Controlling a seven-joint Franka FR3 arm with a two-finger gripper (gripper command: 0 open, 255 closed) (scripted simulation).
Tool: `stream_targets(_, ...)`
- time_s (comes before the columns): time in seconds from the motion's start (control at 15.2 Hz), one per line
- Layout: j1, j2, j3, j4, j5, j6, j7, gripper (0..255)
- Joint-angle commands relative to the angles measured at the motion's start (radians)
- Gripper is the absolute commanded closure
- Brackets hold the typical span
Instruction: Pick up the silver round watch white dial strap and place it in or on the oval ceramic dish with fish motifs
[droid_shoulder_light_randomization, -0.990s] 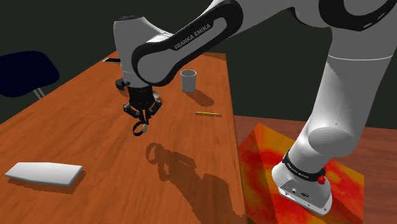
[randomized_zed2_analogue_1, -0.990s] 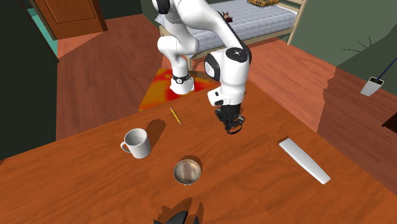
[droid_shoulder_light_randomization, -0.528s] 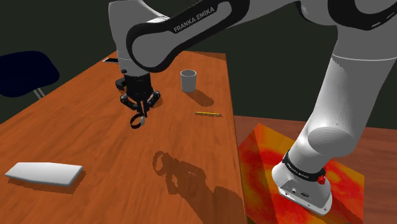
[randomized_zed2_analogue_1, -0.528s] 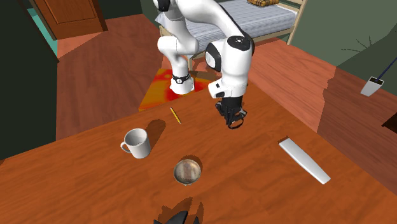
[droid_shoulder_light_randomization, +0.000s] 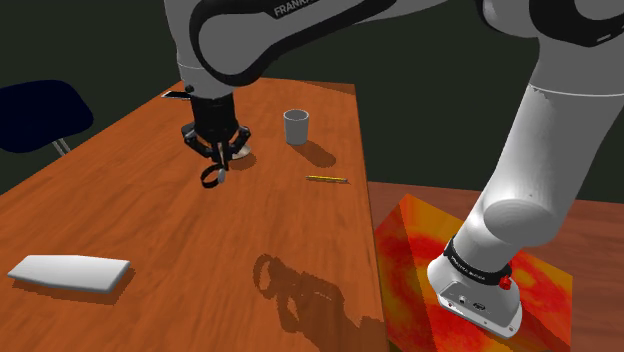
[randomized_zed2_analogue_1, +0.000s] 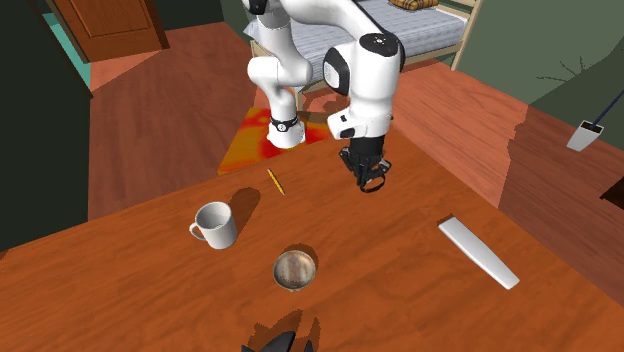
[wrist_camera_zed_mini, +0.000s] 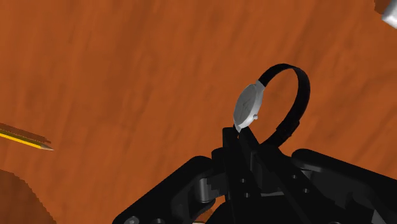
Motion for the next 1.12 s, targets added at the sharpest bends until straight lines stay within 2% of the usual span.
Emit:
stream_targets(0.0, -0.009, 0.012, -0.008, 0.028, -0.004, -0.017, -0.018, 255)
stream_targets(0.59, -0.076, 0.171, -0.080, 0.256, -0.060, -0.102, -0.161, 255)
stream_targets(1.06, -0.096, 0.353, -0.129, 0.541, -0.109, -0.214, -0.262, 255)
